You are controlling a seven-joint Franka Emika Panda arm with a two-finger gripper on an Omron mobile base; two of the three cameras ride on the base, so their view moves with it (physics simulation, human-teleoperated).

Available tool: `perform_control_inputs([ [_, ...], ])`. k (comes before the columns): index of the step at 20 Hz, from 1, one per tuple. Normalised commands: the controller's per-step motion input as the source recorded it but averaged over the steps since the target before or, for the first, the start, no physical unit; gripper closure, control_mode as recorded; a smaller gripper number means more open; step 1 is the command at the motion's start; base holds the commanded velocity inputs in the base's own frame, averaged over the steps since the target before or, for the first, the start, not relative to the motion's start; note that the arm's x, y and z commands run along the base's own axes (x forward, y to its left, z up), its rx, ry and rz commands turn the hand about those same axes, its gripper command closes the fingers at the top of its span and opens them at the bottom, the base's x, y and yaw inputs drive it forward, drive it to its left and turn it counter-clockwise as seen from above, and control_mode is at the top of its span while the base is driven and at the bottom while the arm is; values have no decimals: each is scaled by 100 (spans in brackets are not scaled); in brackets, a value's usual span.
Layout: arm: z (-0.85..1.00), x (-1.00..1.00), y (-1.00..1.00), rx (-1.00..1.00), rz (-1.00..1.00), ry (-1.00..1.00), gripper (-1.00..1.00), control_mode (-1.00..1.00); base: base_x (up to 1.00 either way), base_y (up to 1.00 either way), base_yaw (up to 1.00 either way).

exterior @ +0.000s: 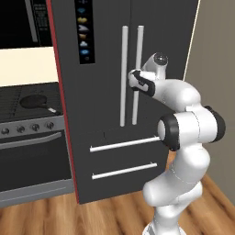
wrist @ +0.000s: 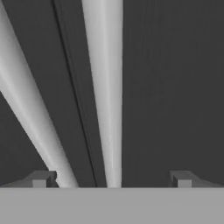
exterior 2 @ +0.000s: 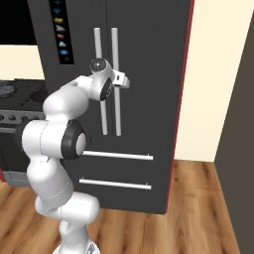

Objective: Place one of the steaks on the plate and the other in the bowl. Then place the bowl in the fridge.

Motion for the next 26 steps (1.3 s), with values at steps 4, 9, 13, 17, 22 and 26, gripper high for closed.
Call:
perform_control_inputs([
  [4, -16, 44, 0, 0, 1, -1, -100, -100, 0, 0, 0],
  [9, 0, 58, -10, 0, 4, 0, -100, -100, 0, 0, 0],
  [13, 0, 44, -11, 0, 5, 0, -100, -100, 0, 0, 0],
  [17, -7, 27, -1, 0, 1, 0, -100, -100, 0, 0, 0],
  [22, -1, 18, 0, 0, 1, -1, -100, -100, 0, 0, 0],
  [26, 0, 17, 0, 0, 2, -3, -100, -100, 0, 0, 0],
])
